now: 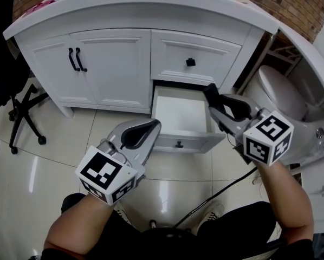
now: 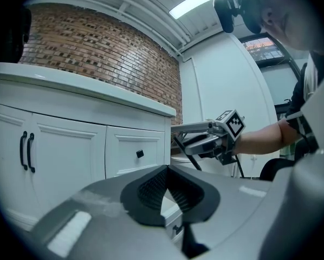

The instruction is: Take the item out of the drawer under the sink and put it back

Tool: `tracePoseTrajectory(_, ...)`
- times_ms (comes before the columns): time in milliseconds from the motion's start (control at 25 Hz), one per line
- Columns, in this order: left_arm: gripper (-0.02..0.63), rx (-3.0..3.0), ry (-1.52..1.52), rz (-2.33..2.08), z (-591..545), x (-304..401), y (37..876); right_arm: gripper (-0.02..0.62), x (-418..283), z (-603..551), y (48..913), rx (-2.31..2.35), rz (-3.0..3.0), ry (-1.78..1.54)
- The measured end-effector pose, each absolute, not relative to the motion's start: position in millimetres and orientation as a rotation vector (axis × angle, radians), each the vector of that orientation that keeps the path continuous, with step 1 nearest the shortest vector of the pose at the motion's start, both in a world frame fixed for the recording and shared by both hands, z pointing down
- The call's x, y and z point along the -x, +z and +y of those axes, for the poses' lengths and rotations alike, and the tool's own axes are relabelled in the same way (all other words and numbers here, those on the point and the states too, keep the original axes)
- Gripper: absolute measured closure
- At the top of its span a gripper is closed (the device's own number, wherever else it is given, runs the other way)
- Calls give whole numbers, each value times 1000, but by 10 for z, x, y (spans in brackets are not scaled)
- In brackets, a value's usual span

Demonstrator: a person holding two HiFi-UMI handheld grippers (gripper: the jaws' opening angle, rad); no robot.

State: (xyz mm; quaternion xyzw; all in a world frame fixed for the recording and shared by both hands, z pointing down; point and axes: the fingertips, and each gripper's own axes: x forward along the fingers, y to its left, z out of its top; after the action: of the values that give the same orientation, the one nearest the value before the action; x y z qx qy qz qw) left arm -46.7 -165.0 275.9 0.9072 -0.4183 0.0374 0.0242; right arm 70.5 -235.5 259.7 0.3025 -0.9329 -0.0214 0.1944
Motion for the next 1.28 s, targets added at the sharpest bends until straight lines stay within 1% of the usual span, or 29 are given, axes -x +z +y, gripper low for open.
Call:
tracePoseTrajectory(280,600,-2798,105,-1291,-1690,462,2776,431,-476,-2778,2845,-760,-2466,-213)
tracePoseTrajectory(600,600,-2780,110,-1286,-1722,473,2786,431,-264,-3194,3333,-616,-2339,-262)
tracePoseTrajectory(960,600,-2762,101,-1297,-1756,502,2780,431,-200,-3525,3859,-539,-2269,-133)
tracePoseTrajectory(1280,600,-2765,96,-1277,-1753,474,2803,431,-200,-3651,4279,-466,-2187,-89)
